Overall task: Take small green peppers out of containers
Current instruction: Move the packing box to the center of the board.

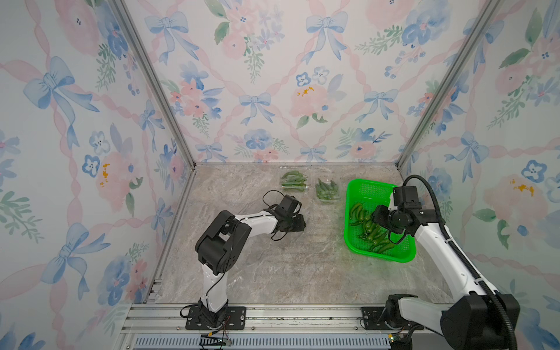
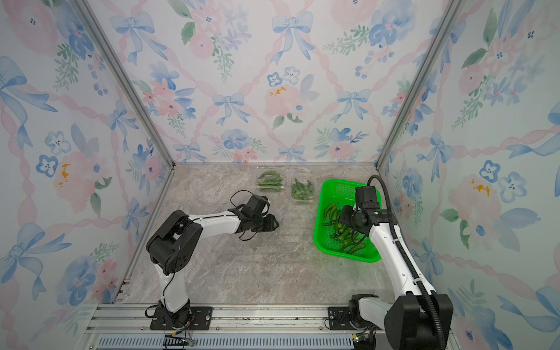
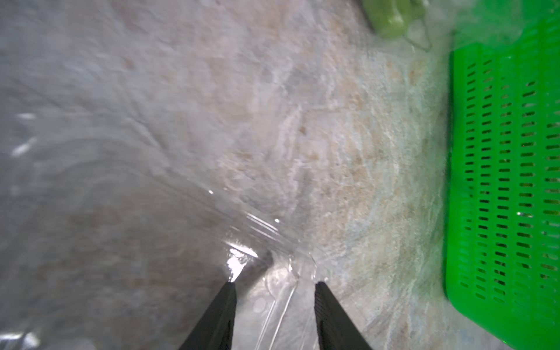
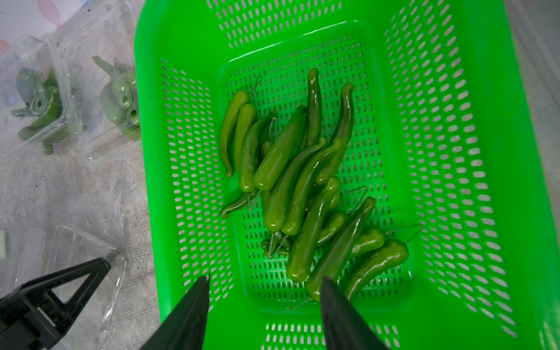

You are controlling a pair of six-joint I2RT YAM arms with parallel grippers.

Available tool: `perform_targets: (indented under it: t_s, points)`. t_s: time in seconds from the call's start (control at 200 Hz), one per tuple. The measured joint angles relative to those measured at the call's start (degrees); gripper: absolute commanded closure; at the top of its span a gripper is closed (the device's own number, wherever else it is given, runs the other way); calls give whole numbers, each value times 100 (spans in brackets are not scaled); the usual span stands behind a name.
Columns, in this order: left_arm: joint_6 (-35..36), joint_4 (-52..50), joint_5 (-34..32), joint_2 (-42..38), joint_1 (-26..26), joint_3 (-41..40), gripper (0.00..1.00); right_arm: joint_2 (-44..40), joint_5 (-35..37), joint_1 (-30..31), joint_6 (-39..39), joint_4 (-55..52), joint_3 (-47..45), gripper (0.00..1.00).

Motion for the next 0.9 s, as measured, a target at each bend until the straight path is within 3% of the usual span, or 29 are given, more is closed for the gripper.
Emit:
perform_targets:
  t_s: [0.275, 0.5, 0.9]
  points:
    - [280, 20, 48, -13, 673, -48, 54, 127, 0, 466, 63, 192, -9, 42]
    - [439, -9, 160, -68, 1213, -81, 55, 807, -59, 968, 26, 409, 166, 42]
    - [573, -90, 291, -297, 1987, -192, 54, 3189, -129, 1211, -313, 861, 2636, 43]
